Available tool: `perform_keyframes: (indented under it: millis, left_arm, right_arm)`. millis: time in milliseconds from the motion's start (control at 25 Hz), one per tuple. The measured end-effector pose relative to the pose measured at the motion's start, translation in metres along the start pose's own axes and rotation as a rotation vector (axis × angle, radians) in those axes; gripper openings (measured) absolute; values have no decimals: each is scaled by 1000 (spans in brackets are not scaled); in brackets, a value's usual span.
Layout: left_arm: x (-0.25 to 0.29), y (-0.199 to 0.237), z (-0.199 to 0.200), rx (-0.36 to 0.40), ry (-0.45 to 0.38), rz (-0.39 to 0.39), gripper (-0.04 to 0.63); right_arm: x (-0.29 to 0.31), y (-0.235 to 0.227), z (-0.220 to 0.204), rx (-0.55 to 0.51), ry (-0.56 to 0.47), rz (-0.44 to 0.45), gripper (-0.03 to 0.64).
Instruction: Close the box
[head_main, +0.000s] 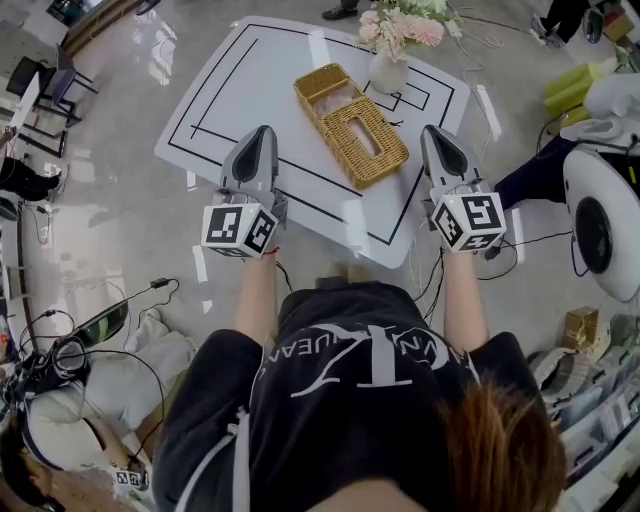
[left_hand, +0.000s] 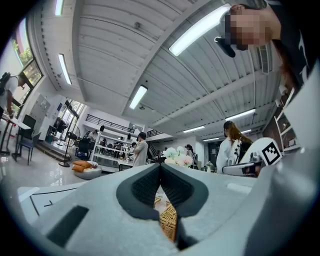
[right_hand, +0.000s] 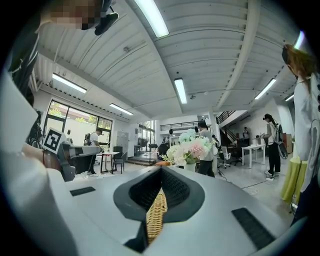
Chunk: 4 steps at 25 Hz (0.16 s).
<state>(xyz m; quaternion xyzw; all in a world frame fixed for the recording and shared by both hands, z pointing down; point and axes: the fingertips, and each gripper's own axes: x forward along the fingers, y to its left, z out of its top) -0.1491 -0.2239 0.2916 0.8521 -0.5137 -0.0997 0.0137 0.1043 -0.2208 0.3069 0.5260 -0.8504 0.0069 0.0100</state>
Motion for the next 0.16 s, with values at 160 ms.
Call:
perform_keyframes:
  millis: [160]
  left_arm:
    - [2, 1, 0, 4, -16, 5, 5]
  right_arm:
    - [2, -2, -3, 0, -1, 1, -2]
